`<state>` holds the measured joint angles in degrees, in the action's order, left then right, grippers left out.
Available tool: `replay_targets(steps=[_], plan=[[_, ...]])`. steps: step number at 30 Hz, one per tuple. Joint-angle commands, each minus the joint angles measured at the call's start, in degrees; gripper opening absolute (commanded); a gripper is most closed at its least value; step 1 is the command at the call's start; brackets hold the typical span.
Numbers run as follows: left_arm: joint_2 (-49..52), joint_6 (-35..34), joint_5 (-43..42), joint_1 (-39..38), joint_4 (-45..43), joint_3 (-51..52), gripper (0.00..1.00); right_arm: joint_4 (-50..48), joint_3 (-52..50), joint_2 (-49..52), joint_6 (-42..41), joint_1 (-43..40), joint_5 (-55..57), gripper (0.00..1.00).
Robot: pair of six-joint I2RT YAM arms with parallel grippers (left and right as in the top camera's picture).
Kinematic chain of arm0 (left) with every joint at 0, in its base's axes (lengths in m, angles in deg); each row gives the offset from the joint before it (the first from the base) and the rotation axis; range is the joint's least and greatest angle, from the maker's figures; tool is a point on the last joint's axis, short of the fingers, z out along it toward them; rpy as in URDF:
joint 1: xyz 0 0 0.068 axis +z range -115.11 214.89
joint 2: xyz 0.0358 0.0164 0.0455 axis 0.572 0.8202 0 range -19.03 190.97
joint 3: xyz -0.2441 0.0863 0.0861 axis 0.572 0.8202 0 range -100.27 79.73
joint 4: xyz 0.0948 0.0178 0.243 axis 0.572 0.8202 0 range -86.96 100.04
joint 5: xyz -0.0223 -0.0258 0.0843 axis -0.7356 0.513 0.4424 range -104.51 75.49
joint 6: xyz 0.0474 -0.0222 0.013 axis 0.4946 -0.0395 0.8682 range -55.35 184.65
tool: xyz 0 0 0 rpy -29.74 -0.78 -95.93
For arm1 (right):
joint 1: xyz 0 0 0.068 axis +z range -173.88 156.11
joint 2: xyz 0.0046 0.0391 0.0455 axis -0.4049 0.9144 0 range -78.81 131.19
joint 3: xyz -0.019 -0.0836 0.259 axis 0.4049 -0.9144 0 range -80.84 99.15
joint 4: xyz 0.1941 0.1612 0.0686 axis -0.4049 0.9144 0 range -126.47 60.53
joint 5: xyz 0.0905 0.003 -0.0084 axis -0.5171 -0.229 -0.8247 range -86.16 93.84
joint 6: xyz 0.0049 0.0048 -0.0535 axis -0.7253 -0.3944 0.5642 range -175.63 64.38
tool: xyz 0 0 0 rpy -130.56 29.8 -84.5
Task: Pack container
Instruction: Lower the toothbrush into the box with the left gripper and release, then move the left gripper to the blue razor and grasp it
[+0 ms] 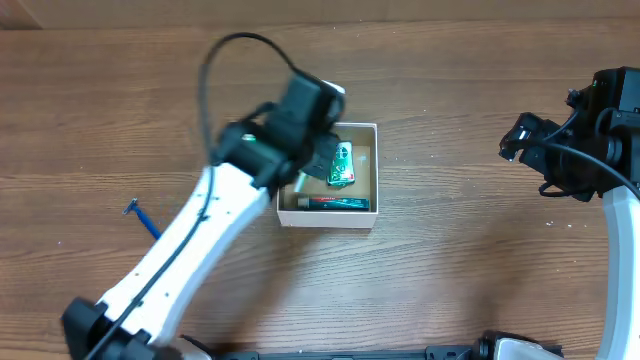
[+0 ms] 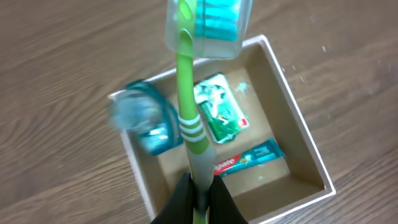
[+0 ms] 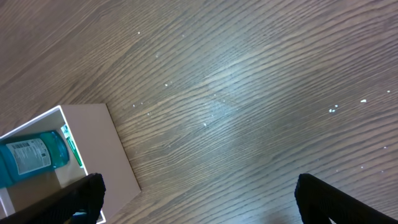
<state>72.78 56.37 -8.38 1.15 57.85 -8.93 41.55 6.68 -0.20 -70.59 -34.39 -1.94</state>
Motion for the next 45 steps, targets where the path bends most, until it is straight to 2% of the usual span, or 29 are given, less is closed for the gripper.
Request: replay_targets(steps=[1,4,6,9,11,12,15,17,20,21,22,23,26,27,29,32,37,40,41,45], plan=[[6.58,2.8,2.86,-3.04,-0.33,-0.59,0.04,-0.15,-0.07,-0.15,0.24,-0.07,-0.35,1.0],[12.7,3.43,2.91,-3.1,-0.96,-0.59,0.07,-0.11,-0.11,-0.15,0.26,-0.07,-0.33,1.0],[16.04,4.02,3.48,-2.75,-1.09,-0.59,0.18,-0.11,-0.11,-0.15,0.26,-0.07,-0.35,1.0],[18.6,4.04,3.5,-2.27,-1.05,-0.59,0.24,-0.13,-0.11,-0.15,0.26,-0.07,-0.33,1.0],[18.1,4.04,3.52,-2.27,-0.79,-1.25,0.32,-0.11,-0.11,-0.15,0.26,-0.07,-0.33,1.0],[17.64,4.02,3.52,-2.27,0.07,-2.03,0.32,-0.11,-0.11,-0.15,0.26,-0.07,-0.33,1.0],[14.19,1.62,3.76,-2.29,8.72,-9.51,0.32,-0.13,-0.11,-0.15,0.28,-0.07,-0.33,1.0],[9.38,0.35,6.82,-2.29,14.32,-15.43,0.32,-0.2,-0.11,-0.15,0.46,-0.07,-0.31,1.0],[0.28,-0.31,12.41,-1.84,16.61,-18.27,0.36,-0.35,-0.11,-0.15,0.46,-0.07,-0.31,1.0],[-3.02,-2.6,15.72,-0.87,17.66,-18.27,0.46,-0.35,-0.11,-0.15,0.46,-0.07,-0.31,1.0],[-5.35,-5.11,17.68,0.74,19.1,-18.25,0.58,-0.35,-0.11,-0.15,0.46,-0.07,-0.31,1.0],[-7.15,-7.15,18.49,3.06,20.63,-18.25,0.66,-0.35,-0.11,-0.15,0.46,-0.07,-0.31,1.0],[-9.27,-14.36,18.21,13.2,26.34,-18.21,0.68,-0.33,-0.11,-0.15,0.46,-0.07,-0.33,1.0],[-9.03,-18.36,18.01,18.56,29.05,-17.84,0.72,-0.33,-0.11,-0.15,0.46,-0.07,-0.33,1.0],[-8.94,-22.21,16.17,26.18,30.03,-15.08,0.79,-0.33,-0.11,-0.15,0.46,-0.07,-0.33,1.0],[-8.9,-23.69,9.2,39.06,25.9,-4.55,0.83,-0.31,-0.11,-0.15,0.44,-0.07,-0.35,1.0],[-7.93,-23.41,2.97,51.78,11.37,16.76,0.88,-0.31,-0.11,-0.15,0.44,-0.07,-0.35,1.0],[-5.55,-22.18,2.03,54.53,3.87,24.98,0.9,-0.31,-0.11,-0.15,0.44,-0.07,-0.35,1.0],[-3.61,-19.32,-0.35,54.99,-0.2,27.69,0.9,-0.31,-0.11,-0.15,0.44,-0.07,-0.35,1.0],[4.5,-13.79,-4.15,55.1,-6.91,29.18,0.9,-0.15,-0.11,-0.15,0.44,-0.07,-0.35,1.0]])
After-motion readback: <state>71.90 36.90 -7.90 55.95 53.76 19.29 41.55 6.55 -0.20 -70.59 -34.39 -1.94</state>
